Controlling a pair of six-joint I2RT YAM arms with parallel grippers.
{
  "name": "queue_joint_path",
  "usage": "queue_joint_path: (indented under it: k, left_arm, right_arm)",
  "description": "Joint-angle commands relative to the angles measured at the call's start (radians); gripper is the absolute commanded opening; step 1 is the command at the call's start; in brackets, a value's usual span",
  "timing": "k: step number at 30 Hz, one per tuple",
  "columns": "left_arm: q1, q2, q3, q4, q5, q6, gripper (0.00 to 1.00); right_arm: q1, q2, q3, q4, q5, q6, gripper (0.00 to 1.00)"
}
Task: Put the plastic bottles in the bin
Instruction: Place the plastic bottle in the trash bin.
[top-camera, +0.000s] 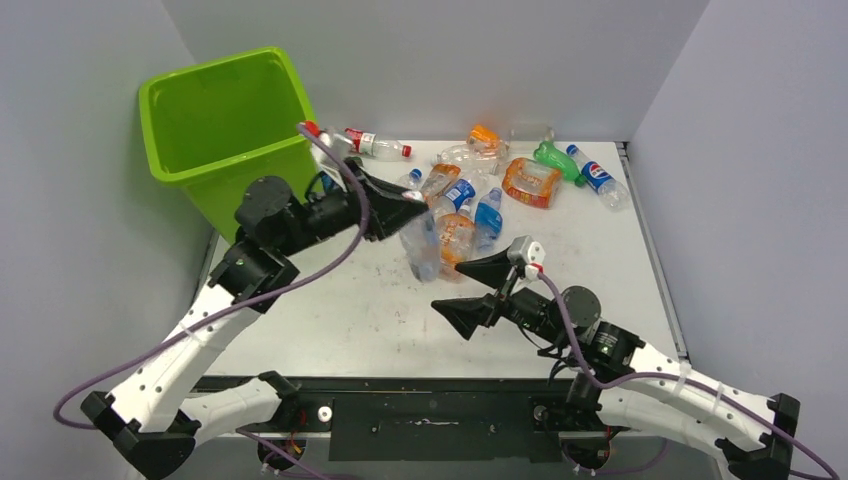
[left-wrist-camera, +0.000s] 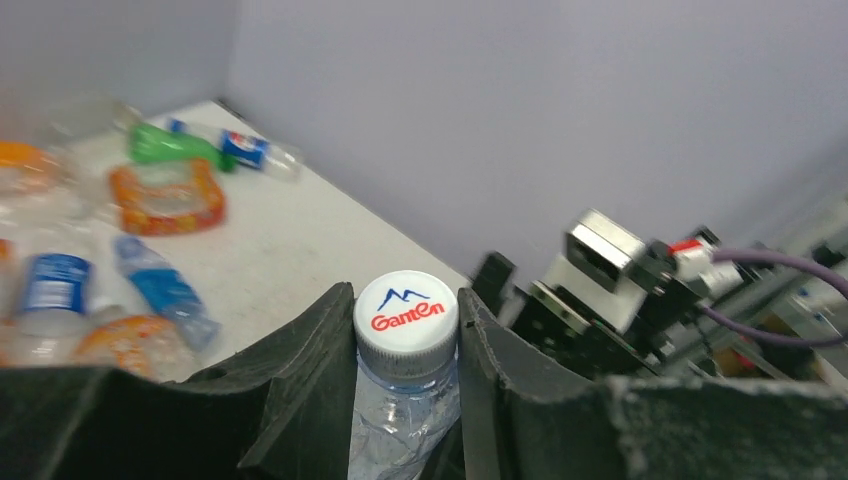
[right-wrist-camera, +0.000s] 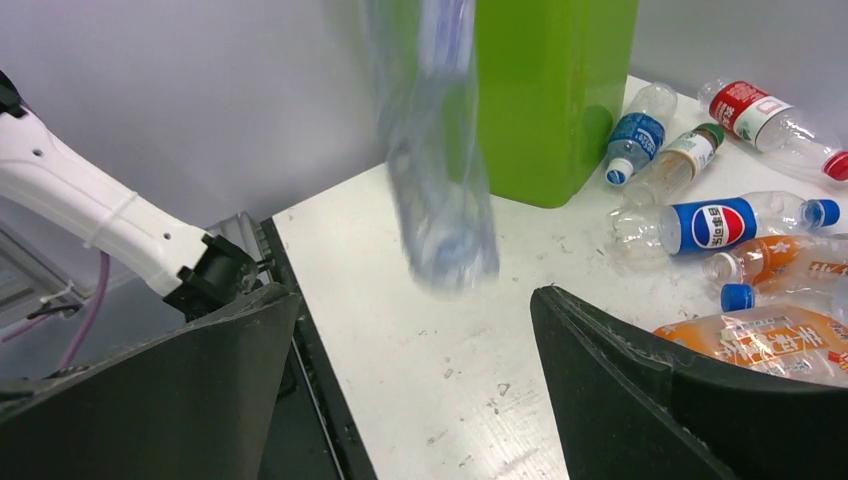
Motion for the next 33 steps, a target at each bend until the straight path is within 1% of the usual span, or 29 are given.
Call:
queue_joint_path:
  k: [1,3,5,7,10,12,14,15,16,17,18,19,22,26,27,29,30,31,32,33]
  left_arm:
    - [0.112,-0.089,0.163,-0.097,-0.223,0.118,0.0]
    - [0.115,-0.104,0.234,-0.158,-0.425,0.247,0.0]
    - [0.116,-0.121,0.275,-0.151,-0.606,0.343,0.0]
    - [0.119,-0.138,0.297,-0.083,-0.755,0.431,0.0]
    - [0.12,-0.125,0.32,0.085,-0.936,0.568,0.0]
    - [0.122,-0.087,0.344,0.189,-1.026,0.666,0.0]
    - [0.143,-0.028,0.376,0.239,-1.093,0.725,0.0]
    - [0.172,0.001,0.391,0.253,-1.117,0.734,0.0]
    - [0.22,0.032,0.404,0.244,-1.126,0.708,0.0]
    - [0.297,0.06,0.426,0.195,-1.099,0.645,0.0]
    - [0.37,0.086,0.44,0.155,-1.06,0.552,0.0]
    - [0.418,0.103,0.427,0.164,-1.055,0.509,0.0]
    - [0.456,0.15,0.389,0.255,-1.056,0.537,0.0]
    - [0.502,0.23,0.366,0.347,-1.07,0.561,0.0]
    - [0.502,0.243,0.36,0.351,-1.065,0.561,0.0]
    - [0.503,0.27,0.371,0.283,-1.051,0.549,0.0]
    - [0.503,0.281,0.376,0.241,-1.052,0.528,0.06]
    - [0.503,0.288,0.372,0.218,-1.06,0.517,0.26]
    - [0.502,0.288,0.358,0.215,-1.079,0.514,0.5]
    - [0.502,0.286,0.347,0.219,-1.098,0.516,0.65]
  right_arm:
    - [0.006,-0.096,0.092,-0.095,0.006,0.038,0.9]
    - [0.006,-0.143,0.098,-0.139,0.021,0.037,0.9]
    - [0.006,-0.186,0.09,-0.17,0.055,0.039,0.9]
    - [0.007,-0.229,0.072,-0.185,0.104,0.045,0.9]
    - [0.006,-0.268,0.032,-0.179,0.181,0.059,0.9]
    - [0.007,-0.288,0.007,-0.169,0.228,0.068,0.9]
    - [0.007,-0.303,-0.014,-0.165,0.282,0.065,0.9]
    - [0.007,-0.308,-0.019,-0.175,0.318,0.062,0.9]
    - [0.006,-0.312,-0.015,-0.194,0.369,0.067,0.9]
    - [0.007,-0.32,-0.011,-0.206,0.424,0.073,0.9]
    - [0.006,-0.332,-0.011,-0.23,0.479,0.088,0.9]
    - [0.007,-0.343,-0.015,-0.243,0.528,0.11,0.9]
    - [0.007,-0.373,-0.012,-0.28,0.611,0.146,0.9]
    - [0.006,-0.371,0.018,-0.373,0.618,0.156,0.9]
    - [0.007,-0.371,0.018,-0.398,0.618,0.158,0.9]
    - [0.007,-0.376,0.012,-0.433,0.649,0.177,0.9]
    - [0.006,-0.378,0.006,-0.446,0.673,0.187,0.9]
    - [0.007,-0.38,0.0,-0.463,0.706,0.202,0.9]
    - [0.007,-0.378,-0.001,-0.477,0.742,0.218,0.9]
    - [0.006,-0.376,0.001,-0.493,0.774,0.231,0.9]
